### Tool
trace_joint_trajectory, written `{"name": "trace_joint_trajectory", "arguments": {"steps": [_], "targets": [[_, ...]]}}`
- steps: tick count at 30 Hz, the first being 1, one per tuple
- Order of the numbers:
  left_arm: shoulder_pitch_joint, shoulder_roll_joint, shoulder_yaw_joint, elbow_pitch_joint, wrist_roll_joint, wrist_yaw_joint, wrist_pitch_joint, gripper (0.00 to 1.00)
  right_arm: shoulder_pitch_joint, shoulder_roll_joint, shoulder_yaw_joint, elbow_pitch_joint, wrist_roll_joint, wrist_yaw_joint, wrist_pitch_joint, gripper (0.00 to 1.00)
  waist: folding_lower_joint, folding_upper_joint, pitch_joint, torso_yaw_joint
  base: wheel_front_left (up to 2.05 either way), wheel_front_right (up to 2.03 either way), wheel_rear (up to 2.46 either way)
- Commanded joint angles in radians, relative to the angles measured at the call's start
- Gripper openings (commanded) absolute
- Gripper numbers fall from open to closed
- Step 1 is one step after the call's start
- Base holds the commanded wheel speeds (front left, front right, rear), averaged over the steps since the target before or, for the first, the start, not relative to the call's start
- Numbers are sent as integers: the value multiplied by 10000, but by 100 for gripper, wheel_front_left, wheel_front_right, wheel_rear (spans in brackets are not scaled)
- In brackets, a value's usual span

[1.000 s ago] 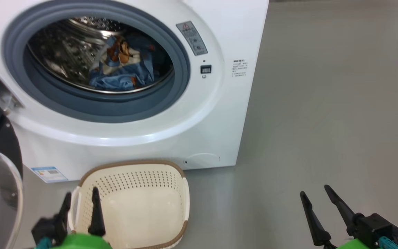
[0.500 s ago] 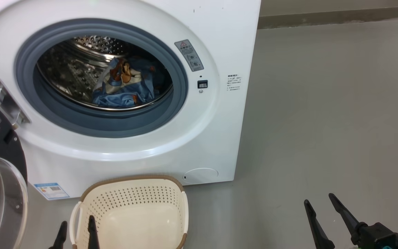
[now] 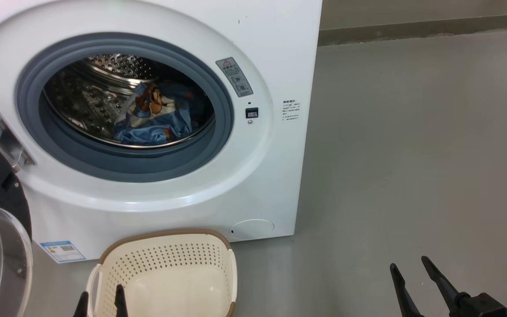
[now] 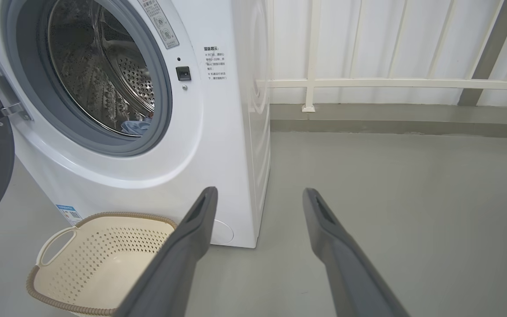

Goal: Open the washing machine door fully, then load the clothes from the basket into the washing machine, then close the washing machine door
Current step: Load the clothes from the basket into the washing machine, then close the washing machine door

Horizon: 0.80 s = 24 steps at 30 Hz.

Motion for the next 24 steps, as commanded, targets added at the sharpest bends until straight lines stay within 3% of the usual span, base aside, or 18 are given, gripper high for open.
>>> {"name": "trace_joint_trajectory", "arguments": {"steps": [1, 13, 24], "targets": [[-134, 116, 261, -314, -80, 41, -65, 100, -141, -71, 190, -223, -107, 16, -48, 100, 0, -1, 2, 2, 0, 0, 0], [-85, 116, 240, -469, -20, 344, -65, 100, -158, -54, 148, -214, -122, 16, -48, 100, 0, -1, 83, 7, -29, 29, 0], [-92, 116, 209, -512, -2, 412, -65, 100, -198, -91, 156, -230, -101, 16, -48, 100, 0, -1, 159, 44, -161, 161, 0]]}}
